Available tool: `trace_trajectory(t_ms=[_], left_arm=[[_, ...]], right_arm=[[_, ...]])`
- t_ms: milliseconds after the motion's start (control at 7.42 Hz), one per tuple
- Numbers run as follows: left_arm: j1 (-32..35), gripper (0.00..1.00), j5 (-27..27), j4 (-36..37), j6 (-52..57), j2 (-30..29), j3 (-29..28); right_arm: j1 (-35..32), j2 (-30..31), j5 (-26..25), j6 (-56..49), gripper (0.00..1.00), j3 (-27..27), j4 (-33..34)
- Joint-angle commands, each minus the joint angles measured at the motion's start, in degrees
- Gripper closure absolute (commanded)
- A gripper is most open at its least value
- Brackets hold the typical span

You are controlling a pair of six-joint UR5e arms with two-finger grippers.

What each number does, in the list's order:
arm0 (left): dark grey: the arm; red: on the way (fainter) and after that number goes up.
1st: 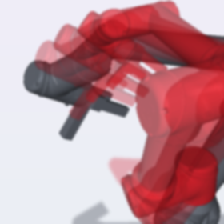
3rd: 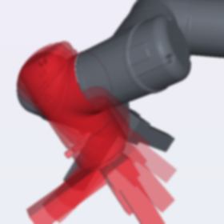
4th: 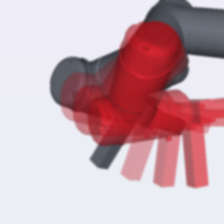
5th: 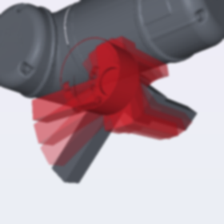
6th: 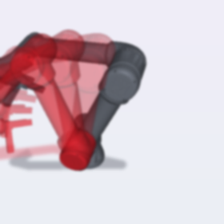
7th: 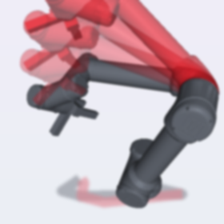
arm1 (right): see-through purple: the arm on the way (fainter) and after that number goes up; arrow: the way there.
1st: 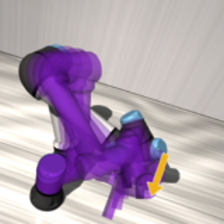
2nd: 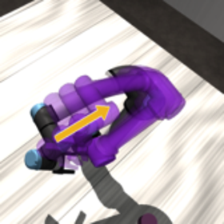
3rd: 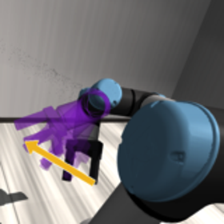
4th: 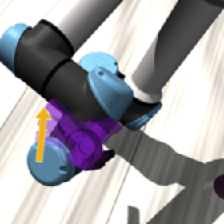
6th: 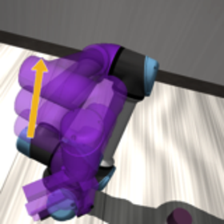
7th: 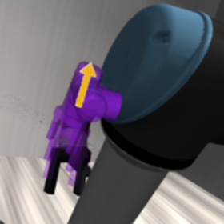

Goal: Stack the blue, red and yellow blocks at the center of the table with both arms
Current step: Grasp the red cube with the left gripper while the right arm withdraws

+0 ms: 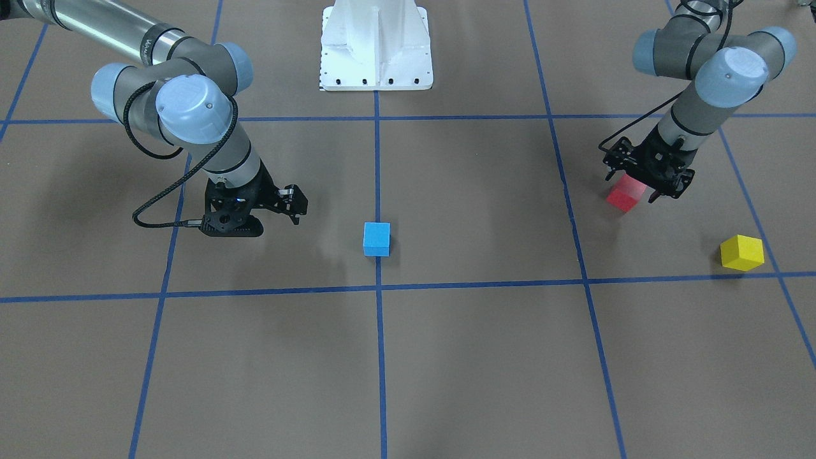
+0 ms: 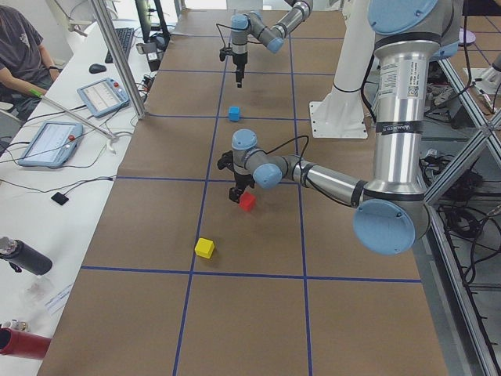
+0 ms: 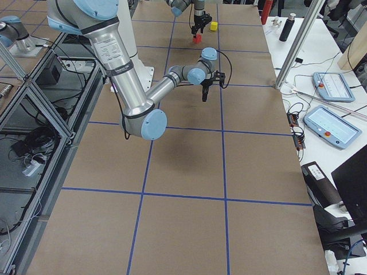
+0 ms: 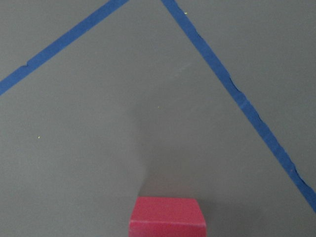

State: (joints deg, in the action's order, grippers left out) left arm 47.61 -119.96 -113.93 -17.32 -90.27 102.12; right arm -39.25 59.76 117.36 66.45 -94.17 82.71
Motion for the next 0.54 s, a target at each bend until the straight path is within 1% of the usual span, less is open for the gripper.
trace_trajectory(t_ms=[0,404], left_arm=[[-0.06,0.0,-0.01,-0.24,0.27,-0.08,-0.95],[-0.15,0.0,-0.18,-0.51,-0.26,0.1,-1.04]], right_arm=[[0.05,-0.08,-0.12,0.0,0.0,0.03,0.0],[0.14,-0.08,-0.12,0.09,0.0,0.12,-0.09]])
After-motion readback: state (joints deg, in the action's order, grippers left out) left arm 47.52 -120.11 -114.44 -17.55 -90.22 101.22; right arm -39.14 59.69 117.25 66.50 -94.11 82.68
